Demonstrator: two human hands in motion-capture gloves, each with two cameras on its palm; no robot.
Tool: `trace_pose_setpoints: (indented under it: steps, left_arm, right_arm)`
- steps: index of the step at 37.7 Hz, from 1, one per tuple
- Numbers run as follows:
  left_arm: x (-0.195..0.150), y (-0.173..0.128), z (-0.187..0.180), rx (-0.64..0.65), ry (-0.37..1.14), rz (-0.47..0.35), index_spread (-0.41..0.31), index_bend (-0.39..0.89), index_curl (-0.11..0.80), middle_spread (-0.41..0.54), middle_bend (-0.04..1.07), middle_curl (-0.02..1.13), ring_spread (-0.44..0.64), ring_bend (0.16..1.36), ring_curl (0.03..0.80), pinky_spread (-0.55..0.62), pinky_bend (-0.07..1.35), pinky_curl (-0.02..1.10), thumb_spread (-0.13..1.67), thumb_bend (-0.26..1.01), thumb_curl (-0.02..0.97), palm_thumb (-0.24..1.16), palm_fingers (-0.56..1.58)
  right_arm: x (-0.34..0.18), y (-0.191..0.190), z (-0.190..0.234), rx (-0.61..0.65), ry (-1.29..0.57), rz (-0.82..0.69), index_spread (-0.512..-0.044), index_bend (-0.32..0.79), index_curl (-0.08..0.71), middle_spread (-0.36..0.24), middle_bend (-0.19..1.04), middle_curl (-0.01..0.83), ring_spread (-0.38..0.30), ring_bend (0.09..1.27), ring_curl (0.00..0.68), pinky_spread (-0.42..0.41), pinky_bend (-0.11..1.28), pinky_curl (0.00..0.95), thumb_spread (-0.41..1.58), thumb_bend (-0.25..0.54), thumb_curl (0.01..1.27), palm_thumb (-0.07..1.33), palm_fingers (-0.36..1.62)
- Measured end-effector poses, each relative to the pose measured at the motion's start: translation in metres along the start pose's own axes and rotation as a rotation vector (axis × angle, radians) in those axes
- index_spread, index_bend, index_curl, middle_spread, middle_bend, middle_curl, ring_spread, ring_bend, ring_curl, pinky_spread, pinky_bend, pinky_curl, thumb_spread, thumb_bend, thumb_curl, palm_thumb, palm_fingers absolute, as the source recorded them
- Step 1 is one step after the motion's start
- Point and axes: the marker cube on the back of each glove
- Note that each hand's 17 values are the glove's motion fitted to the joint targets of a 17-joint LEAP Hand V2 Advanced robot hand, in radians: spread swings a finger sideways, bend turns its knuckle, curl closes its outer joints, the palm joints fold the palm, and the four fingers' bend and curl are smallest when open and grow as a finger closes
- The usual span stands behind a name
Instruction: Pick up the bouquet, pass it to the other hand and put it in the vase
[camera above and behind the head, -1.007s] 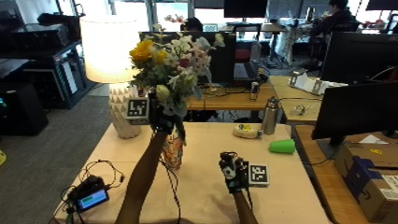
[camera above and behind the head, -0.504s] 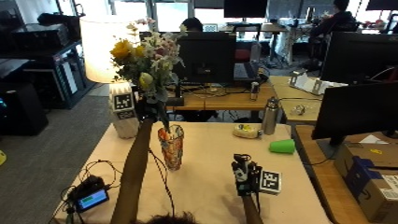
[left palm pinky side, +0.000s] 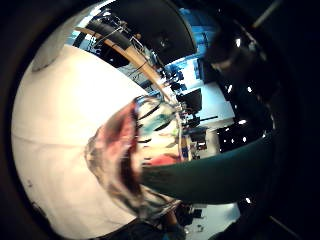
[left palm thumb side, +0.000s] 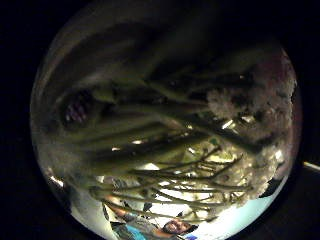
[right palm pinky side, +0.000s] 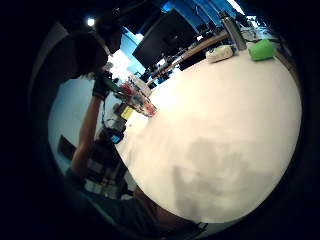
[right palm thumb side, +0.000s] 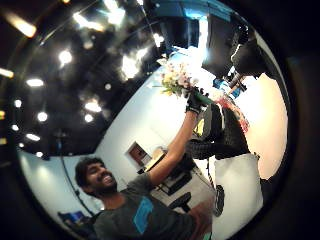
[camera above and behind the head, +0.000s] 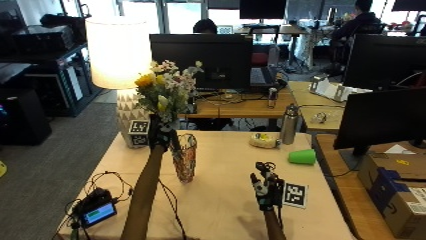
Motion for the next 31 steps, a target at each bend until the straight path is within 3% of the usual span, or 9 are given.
trace_pose_setpoints:
  steps: [3,6,7,9,10,14,18,22,31]
  left_arm:
    - [-0.002,0.021,0.001,-0.108,-0.057,0.021,-0.305,0.33,0.576,-0.327,0.66,0.60,-0.32,0.58,0.440,-0.02,0.07,0.29,0.61,-0.05,0.667,0.76,0.88]
    - [-0.043,0.003,-0.013,0.005,-0.300,-0.060,-0.270,0.29,0.567,-0.306,0.66,0.62,-0.27,0.53,0.441,0.14,0.09,0.27,0.71,-0.06,0.629,0.70,0.73]
    - [-0.053,0.000,-0.018,0.023,-0.356,-0.080,-0.254,0.27,0.560,-0.292,0.61,0.60,-0.23,0.50,0.428,0.19,0.11,0.26,0.73,-0.07,0.614,0.67,0.64]
    - [-0.067,0.000,-0.026,0.024,-0.416,-0.095,-0.189,0.14,0.524,-0.258,0.51,0.57,-0.15,0.51,0.433,0.27,0.18,0.27,0.78,-0.10,0.576,0.58,0.44]
    - [-0.073,0.001,-0.030,0.021,-0.426,-0.096,-0.175,0.14,0.523,-0.248,0.51,0.58,-0.13,0.52,0.439,0.30,0.19,0.28,0.79,-0.08,0.566,0.57,0.43]
    - [-0.083,0.013,-0.042,0.020,-0.378,-0.110,-0.101,0.09,0.469,-0.175,0.32,0.50,-0.02,0.52,0.402,0.40,0.24,0.28,0.84,-0.07,0.520,0.51,0.31]
    - [-0.085,0.031,-0.058,0.032,-0.310,-0.111,-0.040,0.05,0.417,-0.095,0.24,0.46,0.08,0.55,0.390,0.47,0.29,0.29,0.86,-0.05,0.487,0.48,0.25]
    - [-0.078,0.049,-0.082,0.097,-0.312,-0.067,0.003,0.05,0.369,-0.020,0.21,0.43,0.15,0.59,0.385,0.51,0.32,0.30,0.87,-0.04,0.462,0.47,0.20]
    - [-0.040,0.079,-0.096,0.130,-0.238,0.058,0.039,0.08,0.299,0.062,0.21,0.41,0.23,0.63,0.370,0.56,0.36,0.31,0.89,-0.04,0.417,0.44,0.18]
  right_arm:
    - [0.002,-0.003,-0.005,0.004,0.094,-0.054,-0.301,0.13,0.366,-0.157,0.29,0.453,-0.141,0.39,0.385,0.195,0.29,0.345,1.01,-0.020,0.57,0.88,0.94]
    - [0.002,-0.006,-0.008,0.004,0.182,-0.104,-0.301,0.14,0.365,-0.158,0.28,0.453,-0.141,0.38,0.388,0.205,0.28,0.345,1.01,-0.022,0.57,0.87,0.94]
    - [0.000,-0.006,-0.008,0.004,0.182,-0.104,-0.300,0.14,0.365,-0.158,0.27,0.452,-0.141,0.38,0.387,0.211,0.28,0.346,1.01,-0.022,0.57,0.87,0.94]
    - [-0.006,-0.005,-0.006,0.003,0.148,-0.076,-0.300,0.14,0.364,-0.158,0.27,0.453,-0.140,0.37,0.387,0.217,0.26,0.345,1.01,-0.022,0.56,0.87,0.93]
    - [-0.009,-0.004,-0.005,0.003,0.135,-0.064,-0.300,0.14,0.363,-0.158,0.27,0.453,-0.140,0.36,0.388,0.220,0.26,0.345,1.01,-0.021,0.56,0.87,0.94]
    - [-0.011,-0.006,-0.005,0.001,0.186,-0.124,-0.300,0.14,0.363,-0.158,0.27,0.453,-0.141,0.35,0.389,0.233,0.23,0.343,1.02,-0.020,0.56,0.87,0.93]
    - [-0.020,-0.005,-0.002,-0.006,0.163,-0.146,-0.301,0.14,0.362,-0.158,0.26,0.455,-0.136,0.34,0.389,0.245,0.21,0.340,1.02,-0.021,0.56,0.87,0.93]
    - [-0.034,-0.004,0.005,-0.015,0.019,-0.146,-0.301,0.15,0.365,-0.155,0.26,0.456,-0.129,0.33,0.392,0.265,0.18,0.335,1.02,-0.020,0.56,0.87,0.90]
    - [-0.038,0.001,0.001,0.007,0.141,-0.072,-0.302,0.16,0.376,-0.147,0.25,0.454,-0.106,0.29,0.387,0.293,0.16,0.320,1.04,-0.019,0.55,0.86,0.87]
